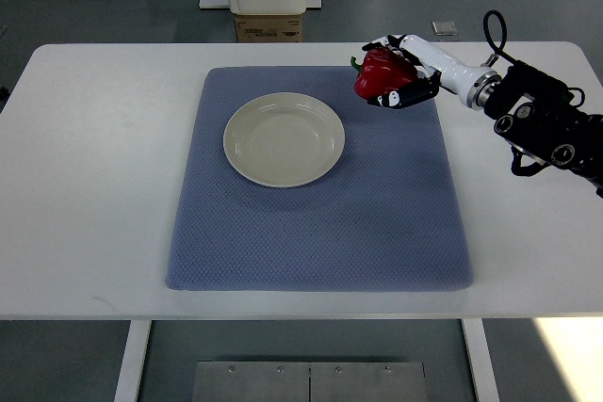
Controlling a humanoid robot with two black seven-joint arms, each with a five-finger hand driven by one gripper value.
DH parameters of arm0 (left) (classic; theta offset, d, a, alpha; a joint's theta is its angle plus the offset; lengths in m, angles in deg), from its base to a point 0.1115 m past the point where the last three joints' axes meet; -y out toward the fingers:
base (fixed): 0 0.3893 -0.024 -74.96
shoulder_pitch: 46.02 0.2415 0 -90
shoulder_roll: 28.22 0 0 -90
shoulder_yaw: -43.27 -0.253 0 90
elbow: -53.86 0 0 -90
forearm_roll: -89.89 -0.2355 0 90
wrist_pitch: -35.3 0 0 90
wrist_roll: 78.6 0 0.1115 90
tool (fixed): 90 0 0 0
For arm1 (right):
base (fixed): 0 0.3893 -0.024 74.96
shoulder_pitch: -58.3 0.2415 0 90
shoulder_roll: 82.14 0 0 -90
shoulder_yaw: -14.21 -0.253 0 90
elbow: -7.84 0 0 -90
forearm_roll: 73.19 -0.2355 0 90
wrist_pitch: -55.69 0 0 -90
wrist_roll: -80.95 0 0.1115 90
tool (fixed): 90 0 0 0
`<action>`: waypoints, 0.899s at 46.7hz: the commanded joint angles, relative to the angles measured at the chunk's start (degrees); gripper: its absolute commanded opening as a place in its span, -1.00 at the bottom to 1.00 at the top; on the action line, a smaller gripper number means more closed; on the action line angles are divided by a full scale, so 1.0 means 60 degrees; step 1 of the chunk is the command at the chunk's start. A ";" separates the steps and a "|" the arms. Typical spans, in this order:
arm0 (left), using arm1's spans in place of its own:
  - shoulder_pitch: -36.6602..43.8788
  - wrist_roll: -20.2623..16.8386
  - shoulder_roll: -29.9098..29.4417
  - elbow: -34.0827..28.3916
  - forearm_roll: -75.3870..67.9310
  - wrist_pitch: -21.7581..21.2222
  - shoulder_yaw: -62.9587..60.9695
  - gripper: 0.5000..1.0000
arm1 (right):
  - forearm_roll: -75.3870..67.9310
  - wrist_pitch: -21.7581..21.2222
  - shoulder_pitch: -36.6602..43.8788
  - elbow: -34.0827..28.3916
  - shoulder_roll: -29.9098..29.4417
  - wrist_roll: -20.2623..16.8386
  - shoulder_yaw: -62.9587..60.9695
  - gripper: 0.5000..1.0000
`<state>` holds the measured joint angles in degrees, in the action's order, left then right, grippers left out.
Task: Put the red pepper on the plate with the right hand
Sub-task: 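Lift the pepper with the right hand and carry it toward the plate, then lower the pepper onto the plate and open the right hand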
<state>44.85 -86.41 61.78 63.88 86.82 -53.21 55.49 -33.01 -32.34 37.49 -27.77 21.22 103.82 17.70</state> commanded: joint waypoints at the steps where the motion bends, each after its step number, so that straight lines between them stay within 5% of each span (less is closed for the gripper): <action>1: 0.0001 -0.0003 0.0000 -0.0014 0.0000 0.0000 0.0000 1.00 | -0.0003 -0.0019 0.0158 -0.0056 -0.0204 -0.0077 0.0005 -1.00; 42: 0.0001 -0.0002 0.0000 0.0000 0.0000 0.0000 0.0000 1.00 | 0.0115 -0.0078 0.0349 -0.0100 -0.2227 0.0025 0.0297 -1.00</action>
<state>44.84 -86.39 61.78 63.88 86.82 -53.20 55.49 -32.38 -32.81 39.71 -28.24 7.88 103.85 18.62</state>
